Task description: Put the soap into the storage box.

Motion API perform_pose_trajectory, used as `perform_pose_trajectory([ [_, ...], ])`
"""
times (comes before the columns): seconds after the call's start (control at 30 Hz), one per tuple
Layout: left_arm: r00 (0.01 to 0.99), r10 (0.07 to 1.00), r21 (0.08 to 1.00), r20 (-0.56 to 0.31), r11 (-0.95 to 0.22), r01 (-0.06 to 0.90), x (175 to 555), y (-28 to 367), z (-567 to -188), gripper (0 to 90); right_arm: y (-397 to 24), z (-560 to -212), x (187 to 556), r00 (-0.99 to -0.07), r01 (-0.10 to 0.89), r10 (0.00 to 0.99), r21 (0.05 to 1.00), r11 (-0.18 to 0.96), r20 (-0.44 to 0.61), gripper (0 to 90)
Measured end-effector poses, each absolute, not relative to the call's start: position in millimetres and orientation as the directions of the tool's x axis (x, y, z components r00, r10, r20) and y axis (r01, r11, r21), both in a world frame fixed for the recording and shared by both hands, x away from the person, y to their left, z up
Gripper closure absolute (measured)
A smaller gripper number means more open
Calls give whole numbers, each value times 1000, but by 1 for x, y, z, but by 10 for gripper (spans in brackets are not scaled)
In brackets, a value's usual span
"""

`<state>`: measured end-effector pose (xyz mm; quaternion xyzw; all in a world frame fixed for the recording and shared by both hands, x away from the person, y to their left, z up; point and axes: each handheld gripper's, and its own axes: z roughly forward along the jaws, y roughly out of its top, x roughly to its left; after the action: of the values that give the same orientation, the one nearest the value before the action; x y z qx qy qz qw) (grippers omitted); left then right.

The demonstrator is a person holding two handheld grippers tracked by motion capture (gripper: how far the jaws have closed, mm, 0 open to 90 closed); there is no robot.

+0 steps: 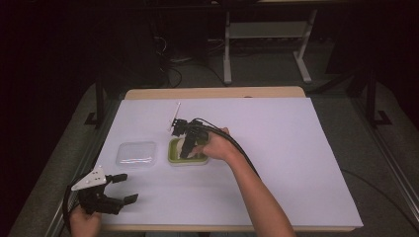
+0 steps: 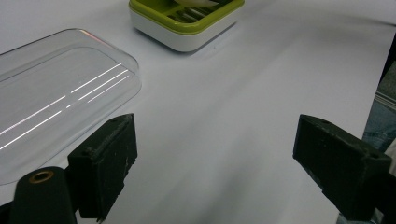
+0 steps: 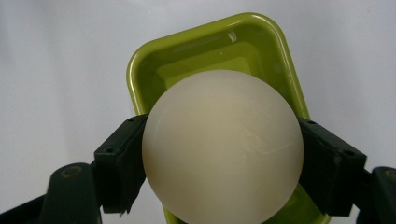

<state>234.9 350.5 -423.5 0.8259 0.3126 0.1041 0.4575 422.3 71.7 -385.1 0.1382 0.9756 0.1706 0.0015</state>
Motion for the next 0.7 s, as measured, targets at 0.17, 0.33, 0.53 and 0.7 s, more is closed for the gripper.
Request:
perform_pose_trajectory([
  [0.17, 784, 611, 822, -112, -387, 419, 235, 351, -424, 129, 72, -385, 422, -961, 270, 271, 331, 904, 45, 235],
  [0.33, 783, 612, 821, -113, -386, 420, 235, 351, -423, 129, 73, -387, 422, -961, 274, 274, 327, 905, 47, 235],
  [0.53, 783, 612, 820, -112, -388, 420, 234, 351, -423, 129, 73, -388, 422, -961, 273, 273, 323, 906, 46, 235],
  [0.7, 783, 611, 820, -111, -389, 420, 234, 351, -423, 129, 73, -389, 422, -961, 273, 274, 320, 907, 44, 235],
])
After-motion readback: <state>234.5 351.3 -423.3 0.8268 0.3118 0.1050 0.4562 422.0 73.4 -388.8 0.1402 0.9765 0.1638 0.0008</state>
